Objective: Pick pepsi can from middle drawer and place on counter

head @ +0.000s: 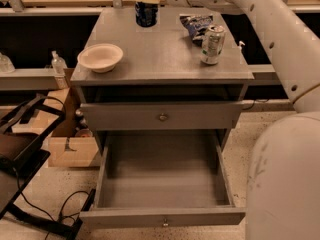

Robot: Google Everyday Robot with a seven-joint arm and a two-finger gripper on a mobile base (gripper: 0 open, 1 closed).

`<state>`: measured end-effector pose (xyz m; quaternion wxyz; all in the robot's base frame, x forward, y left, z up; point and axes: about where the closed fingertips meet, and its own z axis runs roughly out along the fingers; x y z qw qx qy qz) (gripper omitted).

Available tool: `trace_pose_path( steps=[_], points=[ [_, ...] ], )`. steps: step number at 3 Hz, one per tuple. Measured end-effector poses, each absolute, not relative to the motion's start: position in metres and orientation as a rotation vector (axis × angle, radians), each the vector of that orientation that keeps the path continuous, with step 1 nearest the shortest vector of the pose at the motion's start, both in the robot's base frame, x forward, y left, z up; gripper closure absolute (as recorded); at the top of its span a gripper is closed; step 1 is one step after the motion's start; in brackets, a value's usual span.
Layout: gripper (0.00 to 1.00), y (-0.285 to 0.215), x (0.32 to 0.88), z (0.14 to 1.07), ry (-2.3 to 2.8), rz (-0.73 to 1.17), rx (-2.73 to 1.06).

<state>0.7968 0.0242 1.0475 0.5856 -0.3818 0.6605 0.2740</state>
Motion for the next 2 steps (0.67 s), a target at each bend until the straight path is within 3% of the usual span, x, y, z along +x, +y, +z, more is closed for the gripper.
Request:
trace_pose_path(
  steps=[2],
  points=[
    [1.0, 0.014, 0.882, 1.021, 1.687, 0.534, -0.648]
  ],
)
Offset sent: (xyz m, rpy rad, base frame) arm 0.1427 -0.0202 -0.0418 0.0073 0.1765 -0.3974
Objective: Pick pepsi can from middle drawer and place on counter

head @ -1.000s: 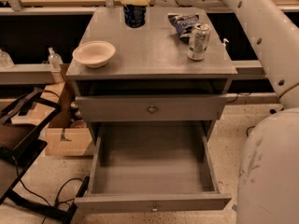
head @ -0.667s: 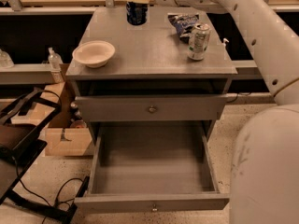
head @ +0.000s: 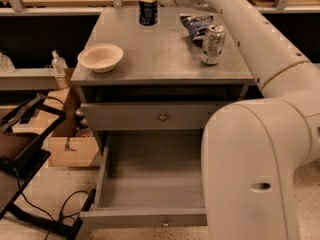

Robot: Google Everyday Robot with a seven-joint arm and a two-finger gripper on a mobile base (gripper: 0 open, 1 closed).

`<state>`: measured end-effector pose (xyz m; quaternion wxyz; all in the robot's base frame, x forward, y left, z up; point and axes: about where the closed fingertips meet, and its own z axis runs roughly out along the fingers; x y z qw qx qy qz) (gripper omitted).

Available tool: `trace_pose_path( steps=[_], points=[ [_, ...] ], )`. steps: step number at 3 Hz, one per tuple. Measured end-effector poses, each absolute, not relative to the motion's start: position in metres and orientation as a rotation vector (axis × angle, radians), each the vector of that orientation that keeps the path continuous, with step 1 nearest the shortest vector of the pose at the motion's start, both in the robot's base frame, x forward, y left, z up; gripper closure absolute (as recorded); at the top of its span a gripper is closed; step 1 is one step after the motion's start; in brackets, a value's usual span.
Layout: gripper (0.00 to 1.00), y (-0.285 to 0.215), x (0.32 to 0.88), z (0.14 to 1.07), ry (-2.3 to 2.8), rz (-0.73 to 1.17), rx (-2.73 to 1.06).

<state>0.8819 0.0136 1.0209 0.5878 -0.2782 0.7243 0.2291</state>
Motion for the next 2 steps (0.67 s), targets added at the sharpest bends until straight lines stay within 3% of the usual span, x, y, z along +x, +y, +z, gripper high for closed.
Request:
trace_pose_path(
  steps=[2],
  points=[
    [1.0, 0.049, 0.927, 0.946, 1.808, 0.625, -0.547]
  ],
)
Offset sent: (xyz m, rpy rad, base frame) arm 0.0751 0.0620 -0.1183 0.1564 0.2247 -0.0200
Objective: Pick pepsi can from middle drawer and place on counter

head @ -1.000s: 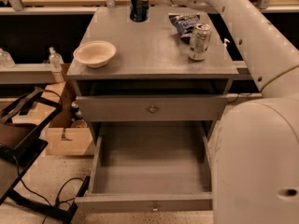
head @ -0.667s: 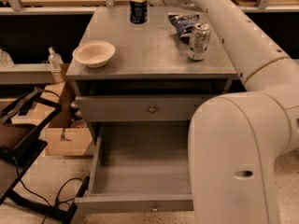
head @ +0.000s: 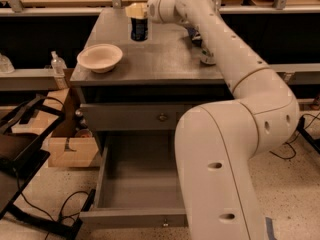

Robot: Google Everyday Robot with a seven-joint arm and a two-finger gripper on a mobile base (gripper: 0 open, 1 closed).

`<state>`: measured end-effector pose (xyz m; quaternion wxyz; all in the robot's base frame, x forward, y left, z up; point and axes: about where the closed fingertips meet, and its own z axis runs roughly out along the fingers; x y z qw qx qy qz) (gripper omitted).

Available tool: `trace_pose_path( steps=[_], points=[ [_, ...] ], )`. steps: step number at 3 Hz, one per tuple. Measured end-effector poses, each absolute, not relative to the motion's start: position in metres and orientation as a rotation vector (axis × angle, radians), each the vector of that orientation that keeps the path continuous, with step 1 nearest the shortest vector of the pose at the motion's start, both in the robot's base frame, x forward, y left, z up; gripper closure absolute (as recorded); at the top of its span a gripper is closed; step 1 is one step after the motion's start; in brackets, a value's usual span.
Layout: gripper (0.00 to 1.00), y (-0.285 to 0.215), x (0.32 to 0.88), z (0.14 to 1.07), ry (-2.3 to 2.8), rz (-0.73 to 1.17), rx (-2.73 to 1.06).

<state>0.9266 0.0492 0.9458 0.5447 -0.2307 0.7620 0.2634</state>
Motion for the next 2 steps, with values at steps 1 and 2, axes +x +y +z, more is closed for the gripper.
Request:
trace_pose_path(
  steps=[1, 2],
  points=[
    [1.0, 0.0689, 0.9407, 0.919, 1.792, 0.679, -0.514],
    [0.84, 0.0733, 0.942, 0.9146, 1.792, 0.685, -0.513]
  ],
)
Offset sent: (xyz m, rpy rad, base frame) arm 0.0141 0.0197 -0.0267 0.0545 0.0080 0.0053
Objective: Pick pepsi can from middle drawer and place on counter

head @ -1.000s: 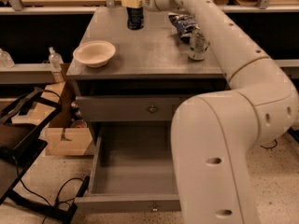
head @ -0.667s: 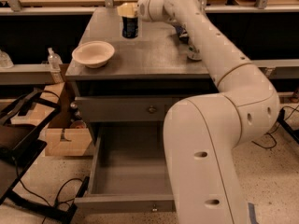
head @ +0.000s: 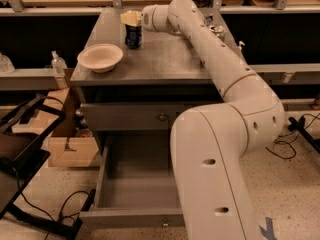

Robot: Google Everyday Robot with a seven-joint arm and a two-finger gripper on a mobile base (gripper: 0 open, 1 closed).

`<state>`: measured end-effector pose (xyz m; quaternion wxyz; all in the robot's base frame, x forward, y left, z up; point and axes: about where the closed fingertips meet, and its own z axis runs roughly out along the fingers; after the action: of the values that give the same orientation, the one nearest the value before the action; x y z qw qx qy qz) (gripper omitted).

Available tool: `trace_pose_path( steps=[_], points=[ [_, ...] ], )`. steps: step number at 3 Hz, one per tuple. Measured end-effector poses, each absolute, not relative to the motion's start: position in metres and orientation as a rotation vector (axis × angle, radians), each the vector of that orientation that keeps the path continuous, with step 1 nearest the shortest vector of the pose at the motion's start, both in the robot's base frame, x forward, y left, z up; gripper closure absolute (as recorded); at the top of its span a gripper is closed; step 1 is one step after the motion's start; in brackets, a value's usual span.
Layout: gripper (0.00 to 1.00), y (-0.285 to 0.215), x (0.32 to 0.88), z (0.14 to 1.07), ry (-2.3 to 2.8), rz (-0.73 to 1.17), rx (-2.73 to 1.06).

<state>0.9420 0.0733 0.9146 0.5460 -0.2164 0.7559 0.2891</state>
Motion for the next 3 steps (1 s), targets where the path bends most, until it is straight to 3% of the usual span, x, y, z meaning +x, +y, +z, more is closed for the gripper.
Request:
trace_pose_path(
  steps=[3],
  points=[
    [0.14, 0.083, 0.9421, 0.908, 1.799, 0.695, -0.521]
  ],
)
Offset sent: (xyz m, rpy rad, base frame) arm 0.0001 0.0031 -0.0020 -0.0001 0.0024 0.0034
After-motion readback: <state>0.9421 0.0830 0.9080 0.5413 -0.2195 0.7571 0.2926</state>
